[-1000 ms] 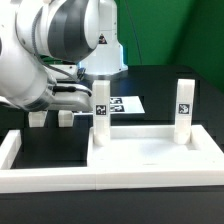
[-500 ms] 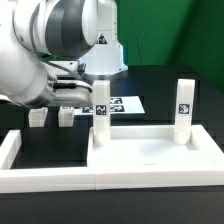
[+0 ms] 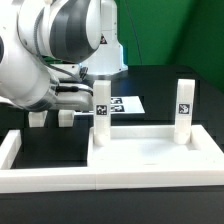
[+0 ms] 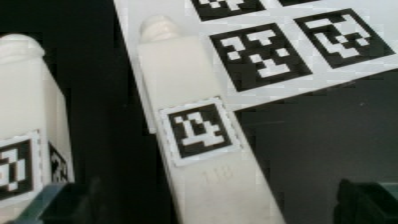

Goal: Assemble desk

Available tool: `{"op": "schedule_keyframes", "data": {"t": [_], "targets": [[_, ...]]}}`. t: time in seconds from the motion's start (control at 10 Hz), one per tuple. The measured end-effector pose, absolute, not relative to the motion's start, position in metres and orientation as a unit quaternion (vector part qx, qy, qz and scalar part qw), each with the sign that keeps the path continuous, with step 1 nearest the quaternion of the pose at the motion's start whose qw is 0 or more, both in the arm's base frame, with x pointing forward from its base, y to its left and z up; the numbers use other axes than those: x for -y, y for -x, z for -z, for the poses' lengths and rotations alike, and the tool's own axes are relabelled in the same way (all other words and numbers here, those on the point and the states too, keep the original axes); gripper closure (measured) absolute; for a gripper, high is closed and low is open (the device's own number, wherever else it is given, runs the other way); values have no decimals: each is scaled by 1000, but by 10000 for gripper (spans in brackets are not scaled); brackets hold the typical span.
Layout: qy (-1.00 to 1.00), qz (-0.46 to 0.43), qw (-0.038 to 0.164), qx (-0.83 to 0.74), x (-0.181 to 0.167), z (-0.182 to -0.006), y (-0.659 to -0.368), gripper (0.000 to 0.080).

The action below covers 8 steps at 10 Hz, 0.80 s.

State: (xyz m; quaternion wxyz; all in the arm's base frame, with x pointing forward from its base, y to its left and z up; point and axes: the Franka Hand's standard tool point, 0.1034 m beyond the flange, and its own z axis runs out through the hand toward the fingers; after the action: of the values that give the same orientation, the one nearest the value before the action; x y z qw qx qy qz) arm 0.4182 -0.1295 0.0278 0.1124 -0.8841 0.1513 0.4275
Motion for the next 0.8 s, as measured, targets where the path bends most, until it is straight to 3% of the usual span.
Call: {"op": "schedule_keyframes", "data": {"t": [0.8], "targets": [[884,-428,109,-153,134,-18,-419,151]]}}
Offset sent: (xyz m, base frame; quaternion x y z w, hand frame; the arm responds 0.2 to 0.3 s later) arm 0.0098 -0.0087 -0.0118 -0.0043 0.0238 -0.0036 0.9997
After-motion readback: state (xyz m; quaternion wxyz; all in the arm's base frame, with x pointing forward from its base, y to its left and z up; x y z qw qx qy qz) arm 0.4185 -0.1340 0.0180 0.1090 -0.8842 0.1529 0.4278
